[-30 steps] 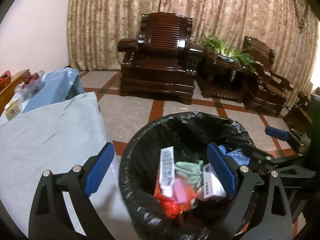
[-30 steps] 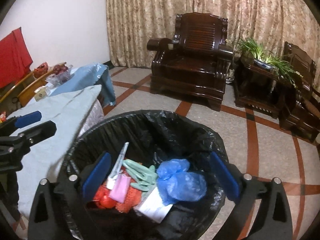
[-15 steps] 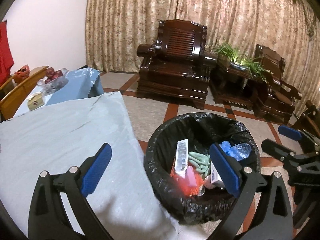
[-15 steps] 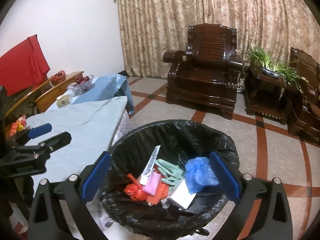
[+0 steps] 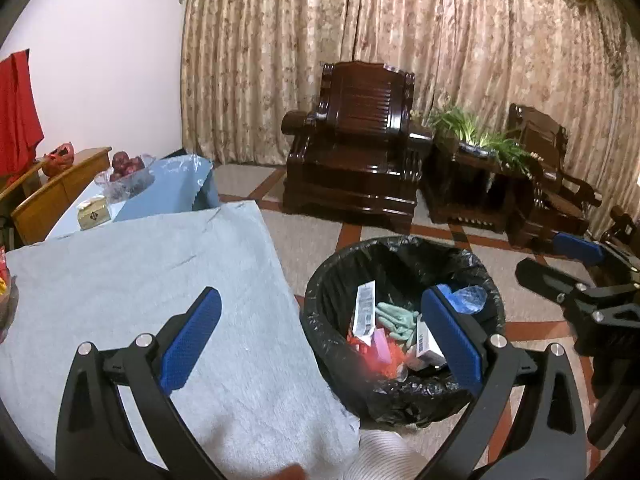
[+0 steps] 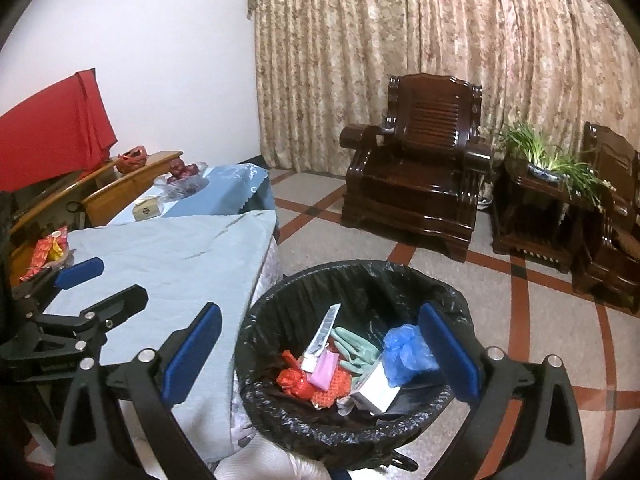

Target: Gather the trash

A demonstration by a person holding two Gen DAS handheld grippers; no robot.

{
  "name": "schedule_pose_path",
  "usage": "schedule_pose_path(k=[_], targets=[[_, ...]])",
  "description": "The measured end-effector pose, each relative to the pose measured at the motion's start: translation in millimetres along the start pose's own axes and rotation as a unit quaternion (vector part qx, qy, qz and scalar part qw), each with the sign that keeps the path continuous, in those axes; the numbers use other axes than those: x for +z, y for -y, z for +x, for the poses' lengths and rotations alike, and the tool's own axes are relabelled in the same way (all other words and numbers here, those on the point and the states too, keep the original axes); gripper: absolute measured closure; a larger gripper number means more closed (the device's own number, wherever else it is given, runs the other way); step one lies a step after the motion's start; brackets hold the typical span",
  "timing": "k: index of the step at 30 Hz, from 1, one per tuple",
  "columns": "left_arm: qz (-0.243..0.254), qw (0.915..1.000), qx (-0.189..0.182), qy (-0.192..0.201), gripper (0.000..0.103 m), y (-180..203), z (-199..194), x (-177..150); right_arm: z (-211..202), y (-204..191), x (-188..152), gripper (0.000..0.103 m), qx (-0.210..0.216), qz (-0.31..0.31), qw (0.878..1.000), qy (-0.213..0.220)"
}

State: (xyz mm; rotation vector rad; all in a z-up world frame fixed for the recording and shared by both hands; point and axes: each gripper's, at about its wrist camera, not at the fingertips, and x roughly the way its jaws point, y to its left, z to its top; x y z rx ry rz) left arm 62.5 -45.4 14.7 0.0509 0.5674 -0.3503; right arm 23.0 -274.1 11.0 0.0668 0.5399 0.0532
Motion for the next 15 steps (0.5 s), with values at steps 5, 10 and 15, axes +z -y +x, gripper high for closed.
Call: schedule_pose_path(k=[5,10,15], targets=[[-0.002,0.9999,0.001,0.014,0.006,0.0,-12.4,3.1,-7.3,-4.2,4.3,0.006,0.005,-0.004,1.000,0.008],[-0.005,0.9997,0.003,0.022,0.006,-2.5,-20.0,4.5,-10.6,-10.3,5.5,0.006,0.006,-0.012,1.000,0.011],[-0.008,0.9996,0.005,0.026,0.006,-4.6,-23.7,4.6,-12.9,-12.3,6.0,0.006,0.008,-0.016,1.000,0.013]])
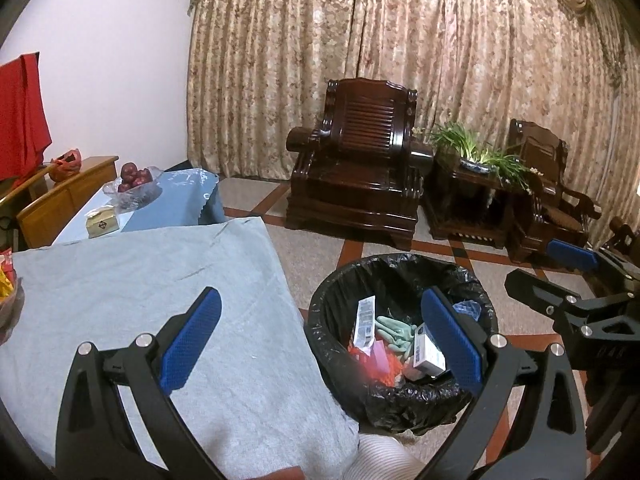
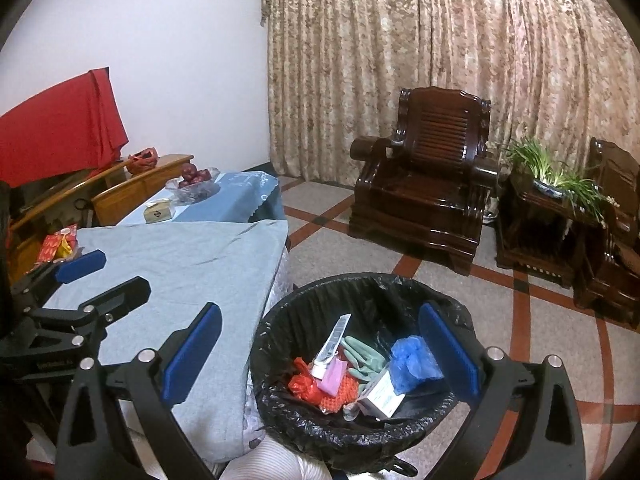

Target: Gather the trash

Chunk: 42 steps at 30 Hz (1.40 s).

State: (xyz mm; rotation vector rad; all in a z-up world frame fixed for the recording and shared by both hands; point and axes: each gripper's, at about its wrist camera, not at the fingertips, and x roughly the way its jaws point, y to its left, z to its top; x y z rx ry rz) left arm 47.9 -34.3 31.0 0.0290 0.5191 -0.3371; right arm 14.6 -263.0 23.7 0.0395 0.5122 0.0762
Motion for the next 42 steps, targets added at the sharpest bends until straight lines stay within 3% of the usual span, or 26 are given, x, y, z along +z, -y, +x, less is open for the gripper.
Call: schedule_pose_path(k=[42], targets=[[0.003,1.0000,0.001,0.000,0.006,-1.6,-3.2,0.8,0.9,-3.5,1.5,0.006,0.002,-0.002,1.000,0.000]])
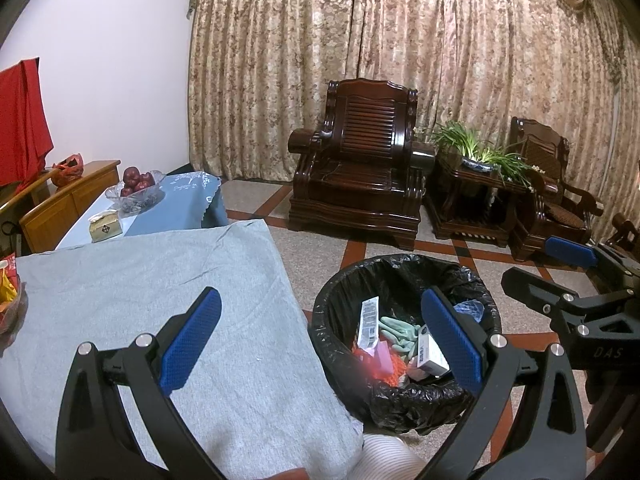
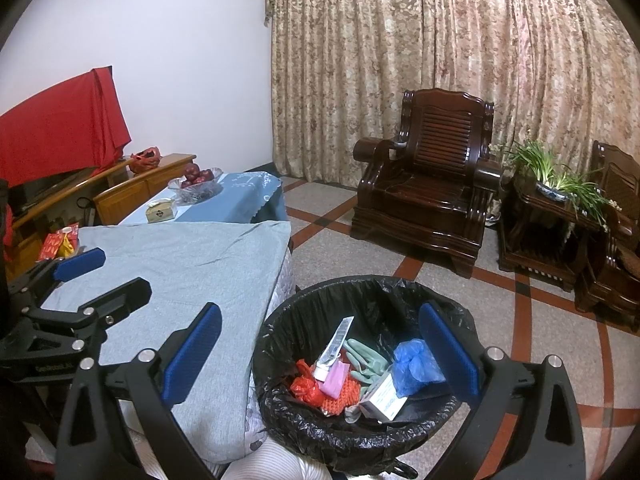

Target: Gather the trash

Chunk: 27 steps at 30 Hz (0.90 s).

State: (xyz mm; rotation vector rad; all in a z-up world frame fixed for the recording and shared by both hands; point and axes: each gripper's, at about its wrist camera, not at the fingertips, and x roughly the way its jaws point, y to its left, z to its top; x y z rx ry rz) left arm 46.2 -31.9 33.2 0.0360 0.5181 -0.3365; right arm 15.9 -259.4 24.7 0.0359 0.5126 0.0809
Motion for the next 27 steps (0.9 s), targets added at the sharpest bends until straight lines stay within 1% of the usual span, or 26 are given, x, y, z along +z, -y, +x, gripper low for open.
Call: schedule_pose_path(k=[8,27], targets=[[-0.001,1.0000,0.002,-0.001,0.006,-5.4,-0.8,2.3,-0.3,0.1,0.0,0.006,0.000,0.001,1.000,0.001],[0.000,1.0000,0.002,-0.002,0.006,-4.1,-0.9,2.4,-0.3,0.8,0.3,0.006,0.000,0.001,1.000,0.000]])
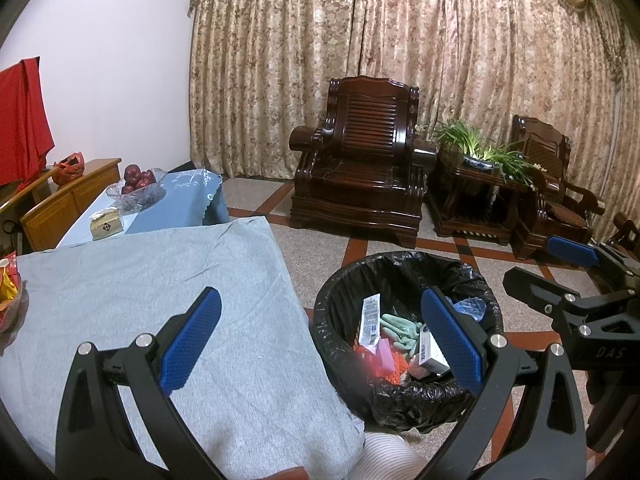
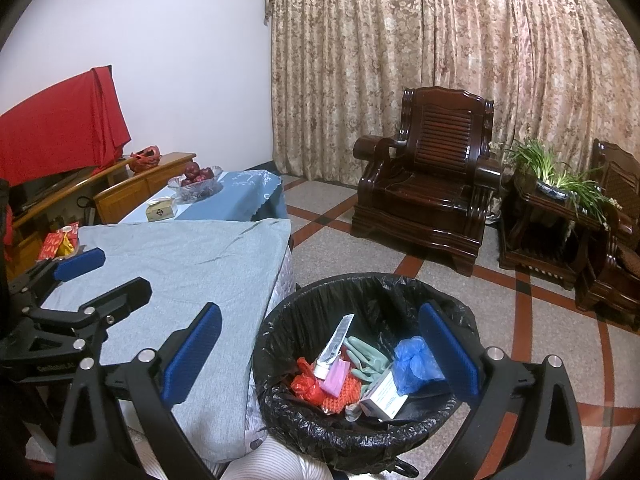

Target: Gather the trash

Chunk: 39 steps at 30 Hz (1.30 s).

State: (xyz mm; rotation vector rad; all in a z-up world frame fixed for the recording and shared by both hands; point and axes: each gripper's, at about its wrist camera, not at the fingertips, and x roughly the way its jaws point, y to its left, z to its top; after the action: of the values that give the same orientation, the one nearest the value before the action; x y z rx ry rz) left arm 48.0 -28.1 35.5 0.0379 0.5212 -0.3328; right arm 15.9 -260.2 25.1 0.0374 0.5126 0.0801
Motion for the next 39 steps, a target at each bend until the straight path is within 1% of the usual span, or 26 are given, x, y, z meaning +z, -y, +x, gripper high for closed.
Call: schedule_pose_path(k=[26,39], targets=[[0.001,1.0000,0.000,-0.001,0.006,-0.5,-0.2,0.6,1.0,0.7,0.2,0.006,0.001,0.000,1.000,-0.002],[-0.001,1.0000,0.000,-0.006,0.006,-5.7,0.2,-8.5,1.9,1.4,-2.2,0.006,0.000,0.002,1.000,-0.003]])
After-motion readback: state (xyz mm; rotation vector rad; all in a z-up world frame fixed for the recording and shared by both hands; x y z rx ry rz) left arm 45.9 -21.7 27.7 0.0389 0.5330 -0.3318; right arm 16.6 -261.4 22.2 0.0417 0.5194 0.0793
